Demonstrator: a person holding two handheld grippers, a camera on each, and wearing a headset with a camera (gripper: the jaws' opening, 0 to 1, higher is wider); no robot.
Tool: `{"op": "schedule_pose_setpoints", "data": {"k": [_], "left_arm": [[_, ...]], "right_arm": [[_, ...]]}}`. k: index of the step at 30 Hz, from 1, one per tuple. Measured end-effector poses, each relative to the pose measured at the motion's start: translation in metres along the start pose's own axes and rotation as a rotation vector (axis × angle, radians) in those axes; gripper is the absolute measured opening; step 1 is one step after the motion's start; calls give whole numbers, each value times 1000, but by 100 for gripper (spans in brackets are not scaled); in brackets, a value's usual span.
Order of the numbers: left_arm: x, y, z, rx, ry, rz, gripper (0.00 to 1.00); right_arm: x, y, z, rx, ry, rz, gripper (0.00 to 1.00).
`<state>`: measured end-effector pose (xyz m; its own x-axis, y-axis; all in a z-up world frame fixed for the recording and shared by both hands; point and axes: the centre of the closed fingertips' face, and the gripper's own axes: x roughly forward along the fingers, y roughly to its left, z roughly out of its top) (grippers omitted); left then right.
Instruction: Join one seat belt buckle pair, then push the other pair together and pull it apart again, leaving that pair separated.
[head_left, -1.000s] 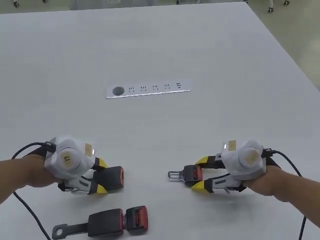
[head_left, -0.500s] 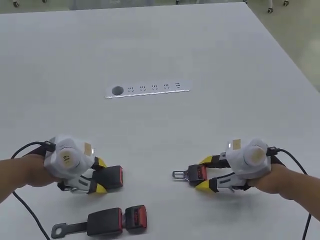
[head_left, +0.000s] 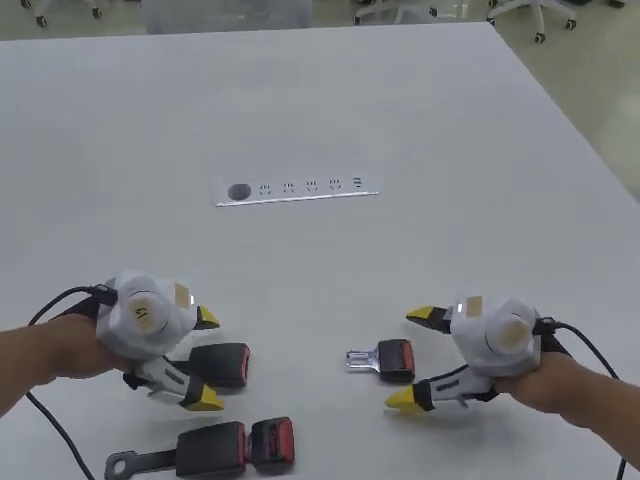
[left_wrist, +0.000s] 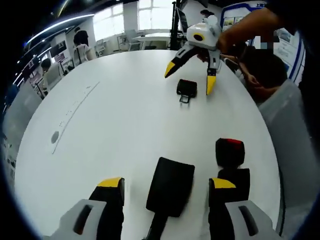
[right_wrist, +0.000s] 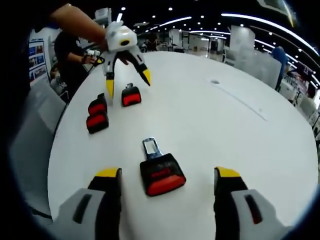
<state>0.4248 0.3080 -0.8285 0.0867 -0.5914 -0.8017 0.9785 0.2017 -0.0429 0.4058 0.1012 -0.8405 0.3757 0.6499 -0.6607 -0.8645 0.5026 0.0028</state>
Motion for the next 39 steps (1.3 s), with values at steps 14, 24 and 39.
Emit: {"op": "schedule_pose_setpoints", "data": {"k": [14, 24, 39], "left_arm": [[-61, 16, -1, -349, -204, 295, 89], [-110, -10, 0, -452, -353, 390, 96], [-142, -84, -19, -355, -371, 362, 99]], "right_arm": [[-19, 15, 27, 108, -82, -158, 88], [-46, 37, 47, 167, -149, -271, 94], [-74, 98, 70, 117, -200, -288, 95]]}}
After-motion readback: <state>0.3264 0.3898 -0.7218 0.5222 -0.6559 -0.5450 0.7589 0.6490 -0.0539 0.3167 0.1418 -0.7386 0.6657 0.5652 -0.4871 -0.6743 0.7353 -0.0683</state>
